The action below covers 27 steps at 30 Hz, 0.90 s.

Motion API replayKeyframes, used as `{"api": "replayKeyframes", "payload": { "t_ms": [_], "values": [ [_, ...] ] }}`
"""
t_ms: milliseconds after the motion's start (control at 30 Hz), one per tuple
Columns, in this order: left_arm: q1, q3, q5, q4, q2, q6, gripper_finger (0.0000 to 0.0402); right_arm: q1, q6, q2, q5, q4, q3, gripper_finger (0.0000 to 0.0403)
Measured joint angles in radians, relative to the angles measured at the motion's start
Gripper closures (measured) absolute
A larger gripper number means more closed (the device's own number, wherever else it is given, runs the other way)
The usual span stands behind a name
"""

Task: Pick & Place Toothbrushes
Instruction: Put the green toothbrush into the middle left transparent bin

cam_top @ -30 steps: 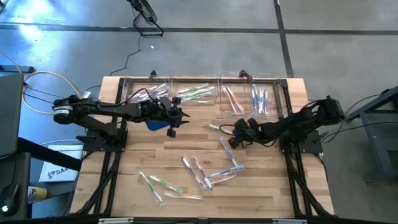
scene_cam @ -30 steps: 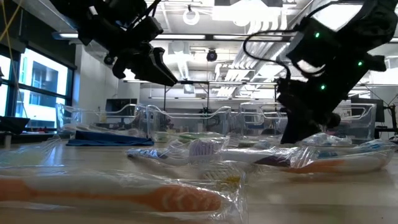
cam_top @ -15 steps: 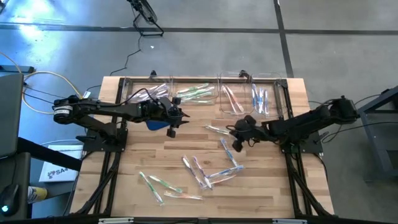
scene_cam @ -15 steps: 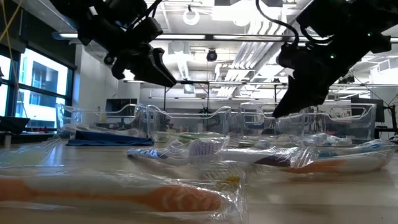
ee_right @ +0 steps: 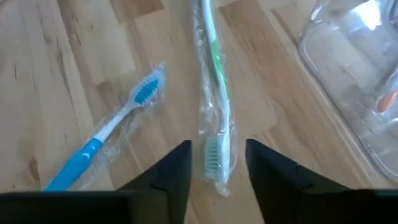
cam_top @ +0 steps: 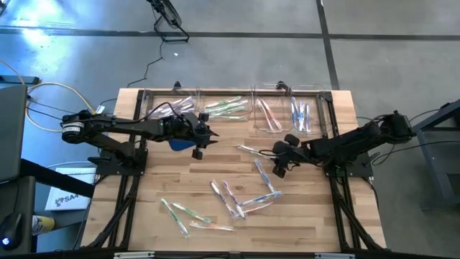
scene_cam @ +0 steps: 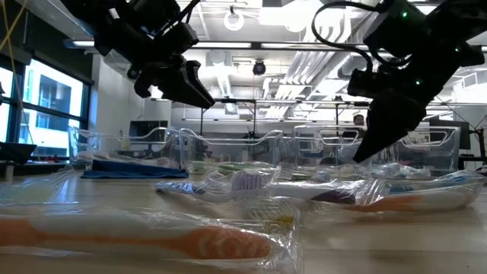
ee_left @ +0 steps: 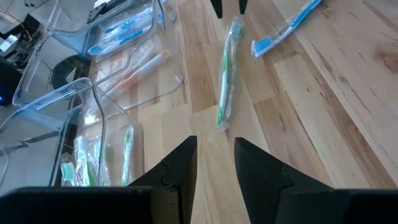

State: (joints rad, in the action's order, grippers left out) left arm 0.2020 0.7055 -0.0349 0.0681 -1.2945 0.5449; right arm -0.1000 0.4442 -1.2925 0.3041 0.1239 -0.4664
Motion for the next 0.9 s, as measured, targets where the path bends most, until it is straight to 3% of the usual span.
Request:
{"api": "replayKeyframes", "payload": {
  "t_ms": [200, 467, 633, 900],
  "values": [
    [0.000, 0.000, 0.000, -0.013, 0.000, 0.000, 0.0298, 0.045, -0.004, -0.064, -0.069, -0.009, 0.001, 0.0218],
    [0.000, 0.000, 0.001, -0.019, 0.000, 0.000, 0.0298, 0.083, -0.005, -0.150, -0.078, -0.070, 0.000, 0.0223],
    [0.000, 0.000, 0.001, -0.019, 0.000, 0.000, 0.0298, 0.083, -0.005, -0.154, -0.079, -0.100, 0.001, 0.0261],
    [0.000, 0.000, 0.001, -0.019, 0.000, 0.000, 0.0298, 0.083, 0.001, -0.154, -0.085, -0.102, 0.001, 0.0354]
  ]
}}
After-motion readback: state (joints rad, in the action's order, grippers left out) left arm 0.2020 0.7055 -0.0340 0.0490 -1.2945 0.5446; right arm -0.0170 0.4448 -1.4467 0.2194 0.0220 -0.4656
